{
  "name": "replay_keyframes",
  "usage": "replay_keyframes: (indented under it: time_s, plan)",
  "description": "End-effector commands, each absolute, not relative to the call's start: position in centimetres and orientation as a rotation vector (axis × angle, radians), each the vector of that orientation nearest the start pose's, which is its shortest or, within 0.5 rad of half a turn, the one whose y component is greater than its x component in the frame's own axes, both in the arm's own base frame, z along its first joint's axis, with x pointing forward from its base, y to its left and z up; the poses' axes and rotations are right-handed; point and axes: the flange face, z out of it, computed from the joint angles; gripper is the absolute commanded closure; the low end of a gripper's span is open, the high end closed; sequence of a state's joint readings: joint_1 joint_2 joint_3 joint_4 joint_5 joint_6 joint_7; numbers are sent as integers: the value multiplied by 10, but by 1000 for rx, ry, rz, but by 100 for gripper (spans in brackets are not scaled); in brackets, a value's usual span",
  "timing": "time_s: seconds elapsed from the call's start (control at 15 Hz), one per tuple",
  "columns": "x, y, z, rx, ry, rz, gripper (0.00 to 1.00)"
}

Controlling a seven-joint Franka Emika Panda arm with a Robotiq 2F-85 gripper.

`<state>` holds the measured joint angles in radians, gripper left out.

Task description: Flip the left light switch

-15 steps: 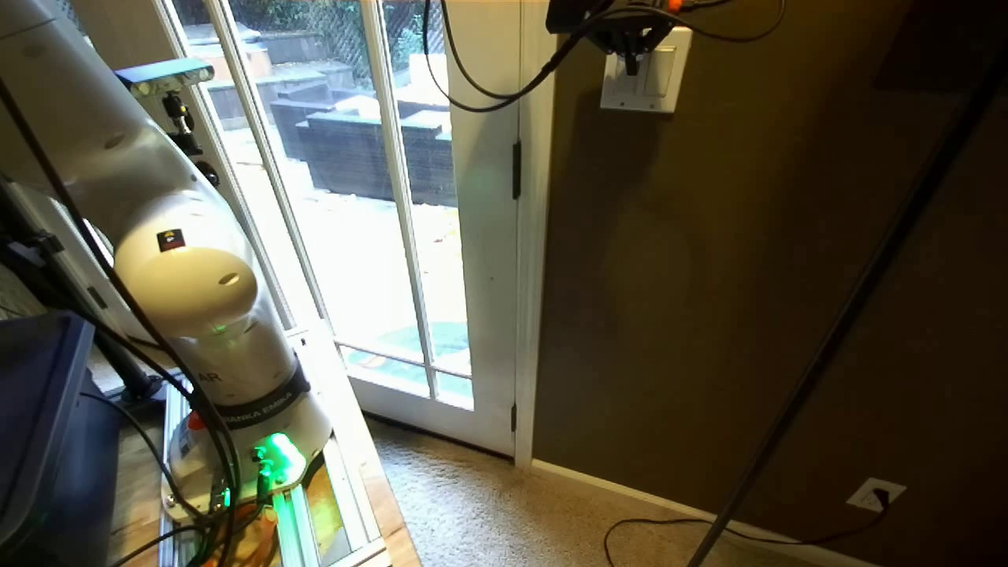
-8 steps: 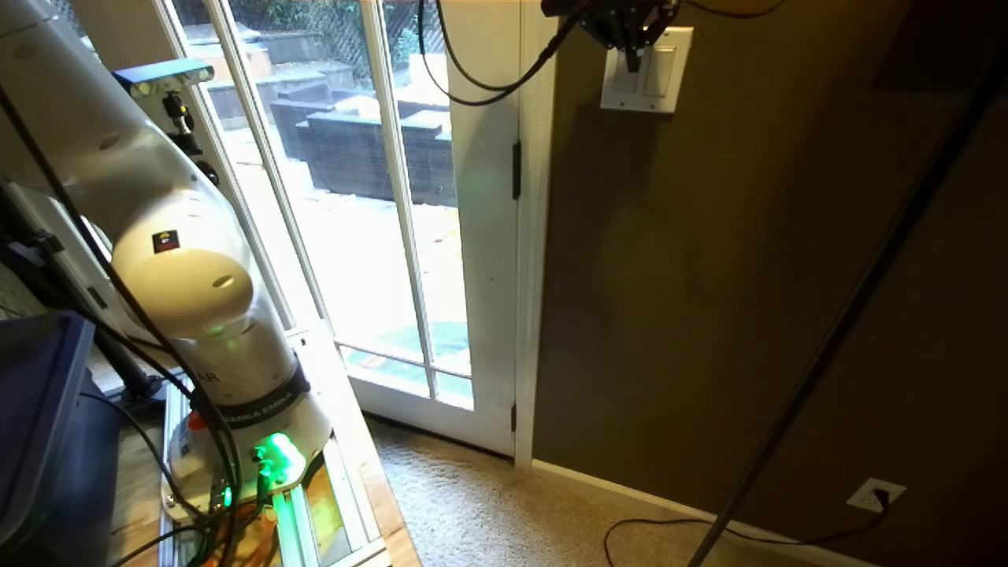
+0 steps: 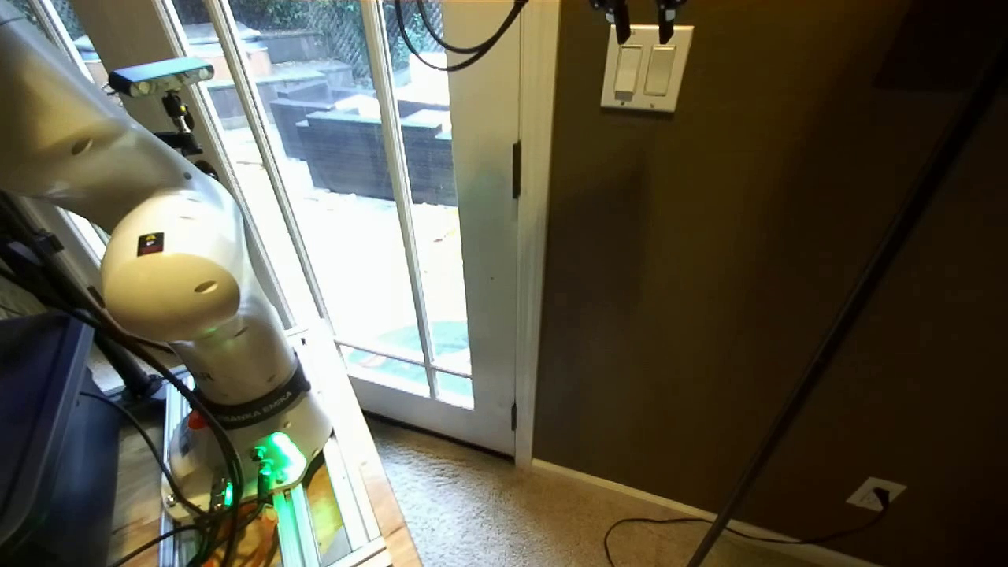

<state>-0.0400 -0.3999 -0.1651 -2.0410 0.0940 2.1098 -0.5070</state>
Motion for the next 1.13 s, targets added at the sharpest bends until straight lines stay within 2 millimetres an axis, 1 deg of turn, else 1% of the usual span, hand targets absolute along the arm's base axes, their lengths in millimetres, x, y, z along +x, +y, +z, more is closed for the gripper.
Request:
replay_keyframes:
  time_s: [0.0,0.13,0.2,0.27,0.4,0.47,0.53,0.73,1.07]
  plan:
    - [427,-109,658,-3043,-153,-716,12]
    - [414,-107,661,-3074,-46,-769,0]
    - [407,-106,662,-3092,7,-790,0]
    - [401,-106,662,-3118,95,-797,0]
    - [390,-106,661,-3167,209,-762,0]
    - [386,-106,660,-3165,225,-735,0]
    - [403,-108,664,-3136,143,-748,0]
    - [394,-107,662,-3140,188,-744,0]
    - [394,-107,662,-3140,196,-744,0]
